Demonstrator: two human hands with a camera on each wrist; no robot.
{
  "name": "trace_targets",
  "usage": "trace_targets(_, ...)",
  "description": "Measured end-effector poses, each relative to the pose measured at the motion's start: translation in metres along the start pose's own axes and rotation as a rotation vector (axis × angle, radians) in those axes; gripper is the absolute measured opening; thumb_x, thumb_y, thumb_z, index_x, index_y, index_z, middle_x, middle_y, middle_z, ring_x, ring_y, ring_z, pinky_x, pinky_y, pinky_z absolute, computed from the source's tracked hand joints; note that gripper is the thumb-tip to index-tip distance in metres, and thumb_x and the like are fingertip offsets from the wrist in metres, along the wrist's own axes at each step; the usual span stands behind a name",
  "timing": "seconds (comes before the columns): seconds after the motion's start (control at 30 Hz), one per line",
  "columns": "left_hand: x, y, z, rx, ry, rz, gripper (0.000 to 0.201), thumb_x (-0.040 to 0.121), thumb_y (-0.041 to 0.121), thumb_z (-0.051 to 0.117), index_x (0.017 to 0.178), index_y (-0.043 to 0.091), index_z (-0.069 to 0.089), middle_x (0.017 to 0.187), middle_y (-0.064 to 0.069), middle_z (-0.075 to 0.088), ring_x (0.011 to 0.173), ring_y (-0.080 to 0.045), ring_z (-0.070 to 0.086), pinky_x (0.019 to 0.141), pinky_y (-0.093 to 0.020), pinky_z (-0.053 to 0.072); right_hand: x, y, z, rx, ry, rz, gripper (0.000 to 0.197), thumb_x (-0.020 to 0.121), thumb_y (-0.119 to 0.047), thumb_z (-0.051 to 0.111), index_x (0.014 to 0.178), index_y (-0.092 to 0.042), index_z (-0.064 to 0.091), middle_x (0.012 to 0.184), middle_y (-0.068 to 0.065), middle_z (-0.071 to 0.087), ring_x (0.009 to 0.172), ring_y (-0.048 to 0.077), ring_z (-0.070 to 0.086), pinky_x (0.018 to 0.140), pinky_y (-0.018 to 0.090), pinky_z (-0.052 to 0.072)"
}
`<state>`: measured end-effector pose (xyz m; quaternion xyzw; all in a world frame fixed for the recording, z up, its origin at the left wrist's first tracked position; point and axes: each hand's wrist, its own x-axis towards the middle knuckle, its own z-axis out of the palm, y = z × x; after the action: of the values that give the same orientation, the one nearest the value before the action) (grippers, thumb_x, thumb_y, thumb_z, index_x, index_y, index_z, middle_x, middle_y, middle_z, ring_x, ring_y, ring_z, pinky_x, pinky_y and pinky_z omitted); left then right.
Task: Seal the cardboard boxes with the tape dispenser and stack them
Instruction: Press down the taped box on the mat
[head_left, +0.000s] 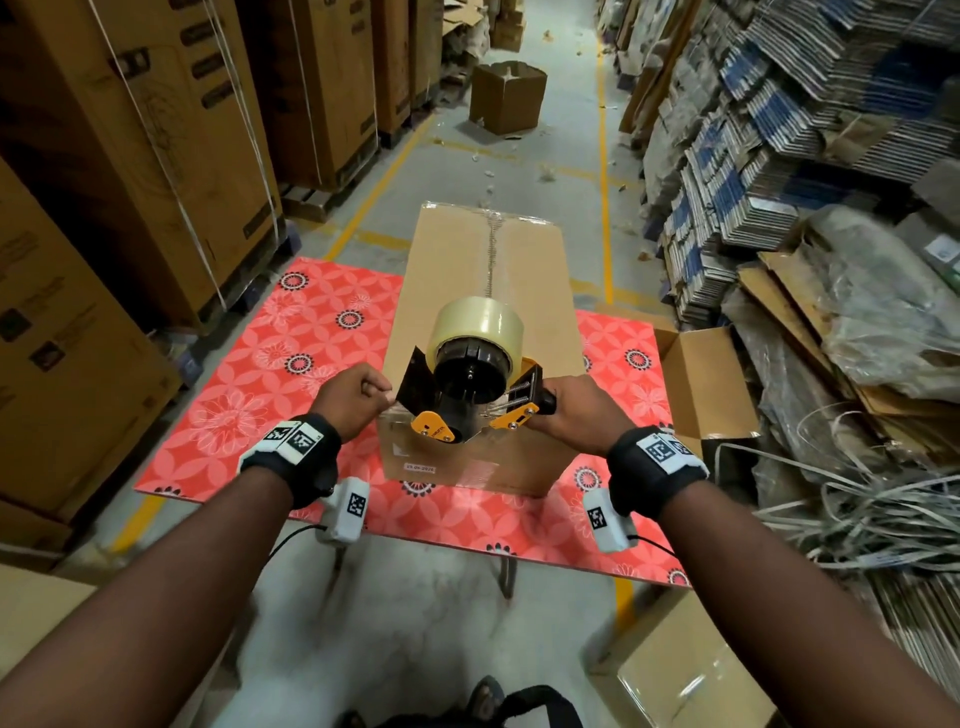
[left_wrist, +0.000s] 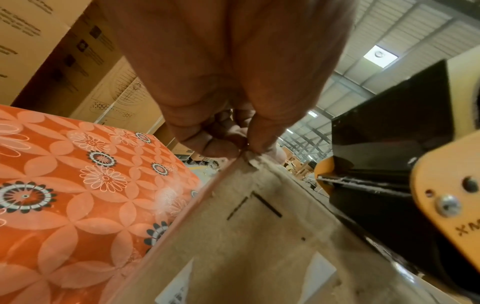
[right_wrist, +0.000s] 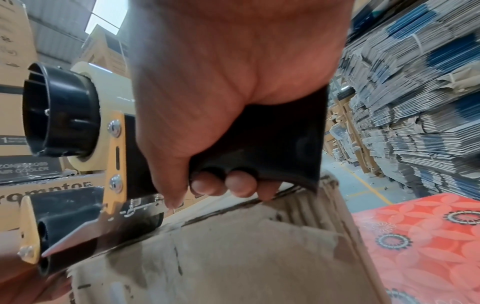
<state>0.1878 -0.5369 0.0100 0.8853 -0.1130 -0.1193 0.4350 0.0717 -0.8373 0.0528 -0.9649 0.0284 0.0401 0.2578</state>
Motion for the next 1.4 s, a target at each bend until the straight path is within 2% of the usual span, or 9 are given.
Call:
trace_targets(0.17,-0.003,-0.002,0.002,0.028,0.028,0.032,0.018,0.085,0.019,0.071,0.075,0.026,0.058,0.075,0.003,0.060,0.072,-0.015,0.055,0.063,-0.028,0.041,-0.010,0.014,-0.016,-0.018,0.009,0.009,0.029,0.074,-0.033,0.075,0.060,-0.029,0.050,0.059,-0.005,0.057,0.060,0.022,0.056,0.053,0.036,0.041)
trace_targets(0.3,-0.004,0.002,0.003,0.055,0.037,0.025,0.017,0.085,0.022,0.071,0.076,0.026,0.057,0.077,0.004,0.061,0.073,-0.014,0.056,0.060,-0.025,0.039,-0.023,0.045,-0.032,-0.056,0.029,0.048,0.036,0.076,-0.025,0.080,0.059,-0.023,0.048,0.055,-0.006,0.050,0.052,0.014,0.043,0.052,0.034,0.031)
trace_targets(0.47,-0.009,0.011,0.001,0.129,0.068,0.012,0.014,0.084,0.020,0.072,0.078,0.025,0.060,0.080,0.005,0.061,0.077,-0.015,0.057,0.069,-0.030,0.044,-0.034,0.057,-0.031,-0.042,0.031,0.044,0.042,0.080,-0.023,0.081,0.058,-0.026,0.045,0.056,-0.003,0.049,0.053,0.015,0.040,0.048,0.029,0.025)
trace_targets(0.57,-0.007,0.025,0.004,0.299,0.032,0.099,0.021,0.083,0.013,0.068,0.072,0.028,0.058,0.086,0.001,0.061,0.080,-0.018,0.057,0.068,-0.029,0.040,-0.032,0.058,-0.029,-0.012,0.038,0.032,0.034,0.079,-0.027,0.081,0.059,-0.021,0.053,0.057,0.002,0.057,0.051,0.014,0.044,0.048,0.030,0.029)
trace_targets(0.7,-0.008,0.053,0.031,0.398,-0.066,0.138,0.026,0.084,0.016,0.066,0.066,0.031,0.055,0.084,0.006,0.056,0.081,-0.018,0.058,0.070,-0.032,0.045,-0.033,0.057,-0.028,0.021,0.016,0.036,0.029,0.078,-0.032,0.082,0.061,-0.027,0.059,0.060,-0.009,0.061,0.054,0.009,0.054,0.048,0.025,0.036)
trace_targets(0.87,-0.007,0.053,0.045,0.368,-0.032,0.105,0.026,0.083,0.018,0.067,0.065,0.034,0.056,0.080,0.013,0.052,0.082,-0.014,0.054,0.086,-0.044,0.047,-0.034,0.065,-0.023,0.060,0.024,0.060,0.024,0.078,-0.034,0.082,0.067,-0.021,0.065,0.065,-0.003,0.066,0.061,0.020,0.060,0.053,0.034,0.043)
trace_targets(1.07,-0.008,0.045,0.046,0.306,0.003,0.130,0.025,0.084,0.016,0.064,0.068,0.034,0.057,0.081,0.012,0.052,0.082,-0.014,0.052,0.088,-0.046,0.045,-0.043,0.080,-0.030,0.045,0.062,0.041,0.046,0.078,-0.031,0.083,0.055,-0.024,0.044,0.051,-0.007,0.043,0.051,0.010,0.033,0.051,0.033,0.023)
trace_targets(1.23,-0.008,0.042,0.048,0.295,0.036,0.135,0.025,0.085,0.014,0.059,0.070,0.033,0.058,0.080,0.016,0.053,0.080,-0.010,0.051,0.089,-0.047,0.045,-0.065,0.113,-0.053,-0.006,0.101,0.093,0.046,0.075,-0.016,0.083,0.050,-0.028,0.046,0.047,-0.011,0.047,0.052,0.007,0.045,0.048,0.028,0.029)
trace_targets(1.4,-0.013,0.047,0.055,0.291,0.104,0.093,0.029,0.084,0.014,0.061,0.066,0.037,0.056,0.081,0.013,0.052,0.086,-0.017,0.054,0.088,-0.049,0.044,-0.070,0.121,-0.051,-0.034,0.100,0.092,0.028,0.077,-0.019,0.082,0.061,-0.019,0.060,0.053,-0.011,0.053,0.051,0.006,0.050,0.049,0.027,0.033)
